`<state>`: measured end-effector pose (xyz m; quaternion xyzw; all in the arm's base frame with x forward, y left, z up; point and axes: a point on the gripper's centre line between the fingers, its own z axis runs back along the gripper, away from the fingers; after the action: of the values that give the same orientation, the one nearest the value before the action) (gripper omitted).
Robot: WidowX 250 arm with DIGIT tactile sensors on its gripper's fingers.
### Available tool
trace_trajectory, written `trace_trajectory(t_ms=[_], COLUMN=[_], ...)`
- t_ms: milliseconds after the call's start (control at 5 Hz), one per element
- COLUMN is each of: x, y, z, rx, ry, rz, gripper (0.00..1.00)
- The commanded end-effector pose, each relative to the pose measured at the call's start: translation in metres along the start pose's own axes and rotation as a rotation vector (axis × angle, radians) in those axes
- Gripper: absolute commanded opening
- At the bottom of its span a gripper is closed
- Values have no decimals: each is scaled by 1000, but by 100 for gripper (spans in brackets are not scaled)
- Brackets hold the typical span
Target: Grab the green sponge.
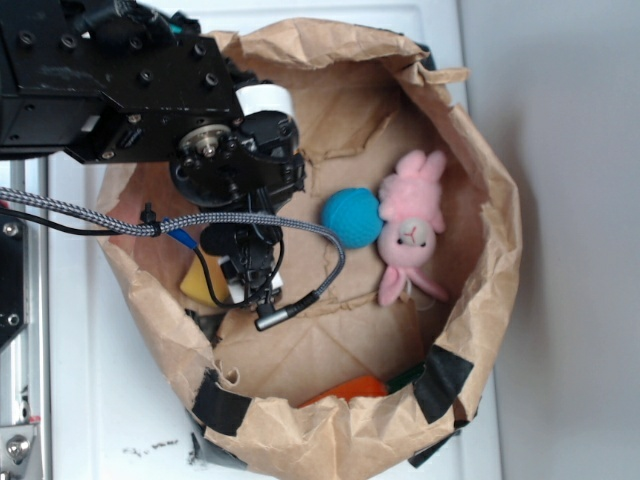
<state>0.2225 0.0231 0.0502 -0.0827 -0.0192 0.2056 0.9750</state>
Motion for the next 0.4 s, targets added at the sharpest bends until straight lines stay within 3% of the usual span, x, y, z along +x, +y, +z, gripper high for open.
trace_trajectory(t_ms=[0, 200], x=[-9, -5], y=[9, 8], z=[-19, -43], rx=[-61, -64], ry=[-44, -89], rz=[5, -10], gripper=[100, 100])
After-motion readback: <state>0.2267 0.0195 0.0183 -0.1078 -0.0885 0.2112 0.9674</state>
